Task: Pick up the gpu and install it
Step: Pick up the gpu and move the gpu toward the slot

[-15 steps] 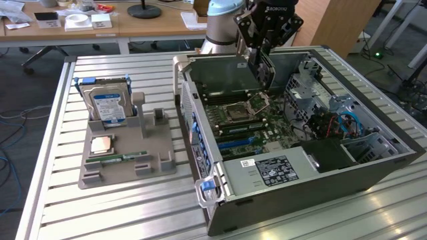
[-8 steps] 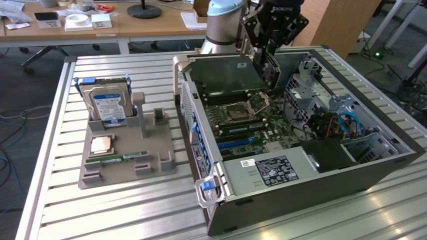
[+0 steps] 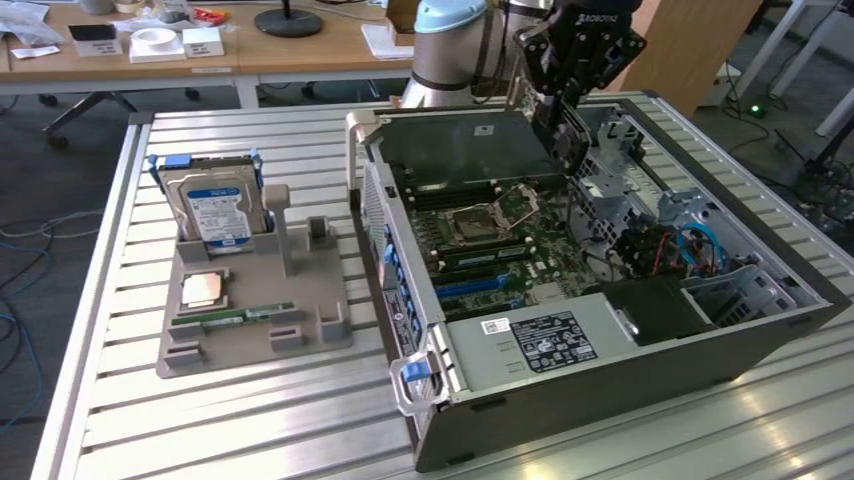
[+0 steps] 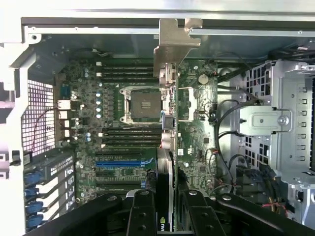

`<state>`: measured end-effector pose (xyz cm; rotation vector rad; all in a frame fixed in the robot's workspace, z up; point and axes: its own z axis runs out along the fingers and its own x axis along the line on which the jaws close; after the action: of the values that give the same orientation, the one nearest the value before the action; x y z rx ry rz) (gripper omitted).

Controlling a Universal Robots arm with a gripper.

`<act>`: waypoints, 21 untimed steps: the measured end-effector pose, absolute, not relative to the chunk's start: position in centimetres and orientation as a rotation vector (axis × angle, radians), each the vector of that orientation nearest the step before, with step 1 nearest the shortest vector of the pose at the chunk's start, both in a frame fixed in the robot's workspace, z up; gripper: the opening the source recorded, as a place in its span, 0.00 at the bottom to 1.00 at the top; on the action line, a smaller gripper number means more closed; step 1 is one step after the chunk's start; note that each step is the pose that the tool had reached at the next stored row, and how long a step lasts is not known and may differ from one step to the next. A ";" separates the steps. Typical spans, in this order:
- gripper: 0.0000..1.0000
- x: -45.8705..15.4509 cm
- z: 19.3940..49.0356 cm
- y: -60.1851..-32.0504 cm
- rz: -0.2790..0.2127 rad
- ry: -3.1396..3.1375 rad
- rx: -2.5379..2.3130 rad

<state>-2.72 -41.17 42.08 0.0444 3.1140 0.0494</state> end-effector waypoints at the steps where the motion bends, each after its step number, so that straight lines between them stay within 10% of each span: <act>1: 0.26 -2.5 42.1 -41.2 0.049 3.114 0.044; 21: 0.26 -0.5 42.1 -41.2 0.049 3.114 0.045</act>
<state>-0.48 -41.17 42.08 0.0446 3.1140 0.0494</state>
